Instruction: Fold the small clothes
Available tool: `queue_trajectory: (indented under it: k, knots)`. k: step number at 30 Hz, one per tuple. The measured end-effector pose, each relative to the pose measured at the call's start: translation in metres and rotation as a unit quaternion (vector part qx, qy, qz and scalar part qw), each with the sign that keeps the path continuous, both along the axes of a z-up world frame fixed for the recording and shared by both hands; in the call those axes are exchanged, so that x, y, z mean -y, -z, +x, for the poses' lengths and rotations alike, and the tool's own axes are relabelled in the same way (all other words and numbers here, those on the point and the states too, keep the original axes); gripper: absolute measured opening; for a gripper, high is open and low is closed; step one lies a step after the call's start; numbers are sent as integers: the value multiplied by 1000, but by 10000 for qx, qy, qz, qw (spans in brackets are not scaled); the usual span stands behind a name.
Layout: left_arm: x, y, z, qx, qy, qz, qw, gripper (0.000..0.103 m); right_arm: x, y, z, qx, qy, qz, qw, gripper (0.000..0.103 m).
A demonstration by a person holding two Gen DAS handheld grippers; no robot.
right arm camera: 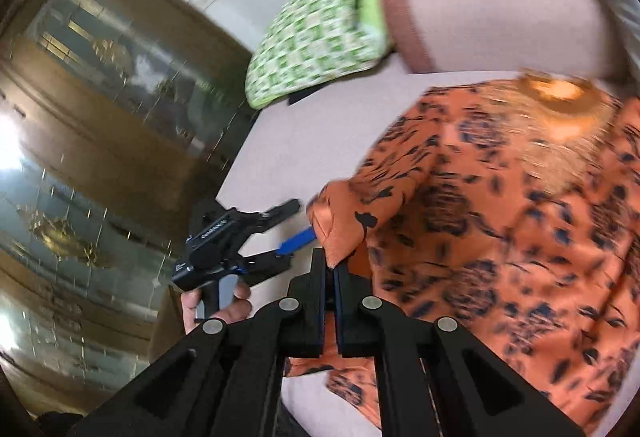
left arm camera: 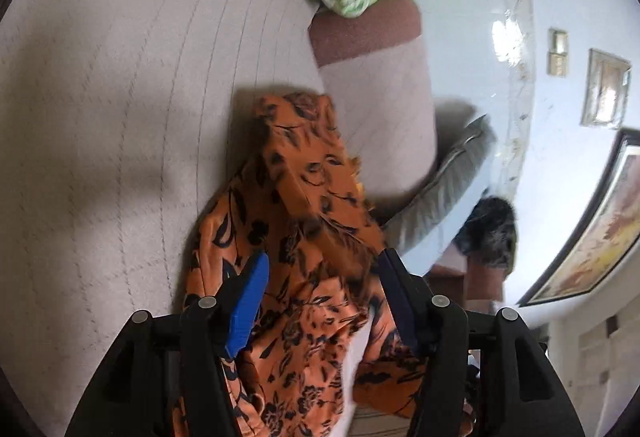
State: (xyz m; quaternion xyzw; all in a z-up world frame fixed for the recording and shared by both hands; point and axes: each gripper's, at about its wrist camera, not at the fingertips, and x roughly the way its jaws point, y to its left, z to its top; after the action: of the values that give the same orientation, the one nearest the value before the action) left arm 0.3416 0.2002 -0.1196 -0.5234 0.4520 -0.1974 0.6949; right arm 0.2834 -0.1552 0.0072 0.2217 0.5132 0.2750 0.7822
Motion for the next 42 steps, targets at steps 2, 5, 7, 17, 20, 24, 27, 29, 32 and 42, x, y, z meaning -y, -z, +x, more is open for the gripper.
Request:
queue_trajectory:
  k: [2, 5, 7, 17, 20, 24, 27, 29, 32, 42]
  knots:
    - [21, -3, 2, 11, 206, 176, 9996, 56, 33, 8, -7, -103, 102, 113, 9998, 3]
    - [52, -10, 5, 71, 410, 628, 9972, 56, 70, 37, -17, -345, 275, 176, 9989, 3]
    - [67, -8, 9, 83, 477, 810, 9955, 56, 100, 85, -20, -680, 347, 47, 9971, 5]
    - [121, -32, 13, 288, 671, 2047, 9761, 56, 160, 151, -60, -392, 1171, 731, 9897, 67]
    - [128, -20, 23, -39, 594, 2233, 9729, 56, 155, 151, -59, -387, 986, 886, 9904, 64]
    - [139, 0, 49, -353, 585, 2178, 9736, 55, 144, 167, -54, -800, 1070, 445, 9900, 6]
    - [133, 8, 60, -572, 425, 1889, 9794, 51, 147, 139, -63, -503, 1046, 396, 9924, 6]
    - [133, 7, 65, -613, 335, 2039, 9765, 35, 155, 116, -72, -351, 1002, 623, 9924, 6]
    - [140, 4, 69, -390, 429, 2264, 9723, 6, 161, 98, -82, -277, 859, 694, 9935, 6]
    - [187, -1, 31, -191, 1019, 3381, 9354, 15, 190, 107, -107, -645, 1321, -335, 9886, 7]
